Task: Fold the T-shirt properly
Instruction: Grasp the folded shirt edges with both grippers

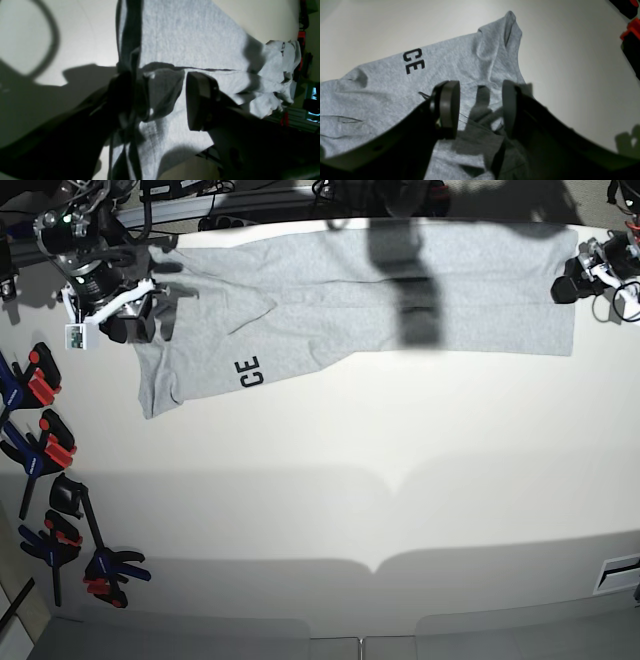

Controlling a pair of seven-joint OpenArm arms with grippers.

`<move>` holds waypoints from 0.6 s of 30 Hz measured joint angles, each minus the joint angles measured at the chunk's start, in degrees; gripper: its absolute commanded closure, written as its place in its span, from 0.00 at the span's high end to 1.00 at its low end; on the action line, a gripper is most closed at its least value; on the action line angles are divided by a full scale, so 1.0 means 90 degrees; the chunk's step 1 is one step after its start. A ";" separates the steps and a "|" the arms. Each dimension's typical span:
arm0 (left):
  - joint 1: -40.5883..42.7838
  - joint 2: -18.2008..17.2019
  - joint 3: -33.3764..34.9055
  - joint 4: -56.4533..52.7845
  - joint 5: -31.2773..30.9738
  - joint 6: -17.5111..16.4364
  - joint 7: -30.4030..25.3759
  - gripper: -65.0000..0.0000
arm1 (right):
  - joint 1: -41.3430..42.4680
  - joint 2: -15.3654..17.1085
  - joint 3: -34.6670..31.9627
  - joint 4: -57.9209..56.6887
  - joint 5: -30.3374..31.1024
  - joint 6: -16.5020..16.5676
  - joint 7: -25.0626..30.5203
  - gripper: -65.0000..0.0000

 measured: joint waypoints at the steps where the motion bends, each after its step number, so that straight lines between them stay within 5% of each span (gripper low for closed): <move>1: 0.0000 0.0000 0.0000 0.0000 0.0000 0.0000 -0.0002 0.50 | 0.0000 0.0002 0.0002 0.0000 0.0000 0.0000 0.0000 0.40; 9: 0.0029 -0.0340 0.0049 0.0002 0.0568 -0.0078 -0.0590 0.50 | 0.0000 0.0005 0.0002 0.0000 0.0000 0.0000 -0.0019 0.40; 12: 0.0036 -0.0617 0.0046 0.0007 0.0702 0.0318 -0.0542 0.50 | 0.0000 0.0000 0.0000 0.0000 0.0000 0.0000 -0.0019 0.40; 18: 0.0063 -0.0461 0.0036 0.0019 0.0748 0.0335 -0.0600 0.50 | 0.0000 0.0000 0.0002 0.0000 0.0000 0.0000 -0.0019 0.40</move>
